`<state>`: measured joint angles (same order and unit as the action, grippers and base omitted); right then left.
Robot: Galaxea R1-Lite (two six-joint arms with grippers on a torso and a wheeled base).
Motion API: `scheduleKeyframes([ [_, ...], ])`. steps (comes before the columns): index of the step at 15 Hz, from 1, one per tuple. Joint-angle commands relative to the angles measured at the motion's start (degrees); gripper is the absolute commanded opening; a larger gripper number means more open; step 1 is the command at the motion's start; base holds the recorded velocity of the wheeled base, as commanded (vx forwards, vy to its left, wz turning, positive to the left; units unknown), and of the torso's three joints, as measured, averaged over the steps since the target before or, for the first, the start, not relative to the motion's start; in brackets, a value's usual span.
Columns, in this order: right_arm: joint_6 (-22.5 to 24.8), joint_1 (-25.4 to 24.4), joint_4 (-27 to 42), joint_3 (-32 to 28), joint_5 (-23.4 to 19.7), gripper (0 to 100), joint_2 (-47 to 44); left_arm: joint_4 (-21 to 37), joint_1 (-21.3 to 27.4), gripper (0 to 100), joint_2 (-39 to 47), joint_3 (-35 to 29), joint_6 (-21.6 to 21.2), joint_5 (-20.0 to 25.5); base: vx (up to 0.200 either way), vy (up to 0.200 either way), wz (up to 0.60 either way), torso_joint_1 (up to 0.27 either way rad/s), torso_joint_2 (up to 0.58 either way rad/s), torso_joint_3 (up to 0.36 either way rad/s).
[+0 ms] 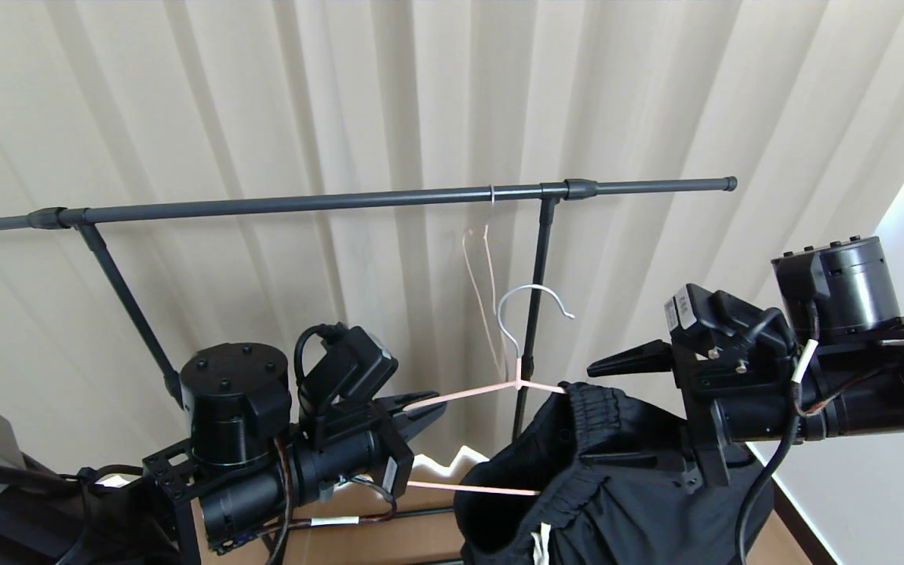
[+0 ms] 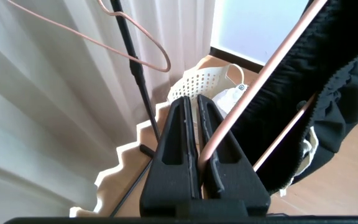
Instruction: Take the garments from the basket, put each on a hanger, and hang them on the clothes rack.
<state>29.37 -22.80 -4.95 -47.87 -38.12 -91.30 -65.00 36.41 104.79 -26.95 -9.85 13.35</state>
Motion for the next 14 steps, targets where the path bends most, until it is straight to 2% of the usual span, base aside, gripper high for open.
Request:
scheduleKeyframes([
  [1, -0.63, -0.06, -1.55, 0.06, 0.06, 100, -1.43, -0.04, 0.24, 0, -0.02, -0.2, 0.01, 0.01, 0.0, 0.0, 0.0, 0.0, 0.0, 0.0],
  [3, -2.21, -0.06, -3.58, 0.06, 0.15, 100, -2.22, -0.04, 0.32, 0, -0.02, -0.29, 0.01, 0.01, 0.0, 0.0, 0.0, 0.0, 0.0, 0.0],
  [4, -2.21, -0.06, -3.66, 0.06, 0.15, 0, -2.22, -0.04, 0.24, 0, -0.11, -0.2, 0.01, 0.01, 0.0, 0.0, 0.0, 0.0, 0.0, 0.0],
  [14, -2.56, -0.06, -3.93, 0.06, 0.33, 0, -1.87, -0.13, -0.2, 0, -0.2, 0.41, -0.08, 0.1, 0.0, 0.0, 0.0, 0.0, 0.0, 0.0],
])
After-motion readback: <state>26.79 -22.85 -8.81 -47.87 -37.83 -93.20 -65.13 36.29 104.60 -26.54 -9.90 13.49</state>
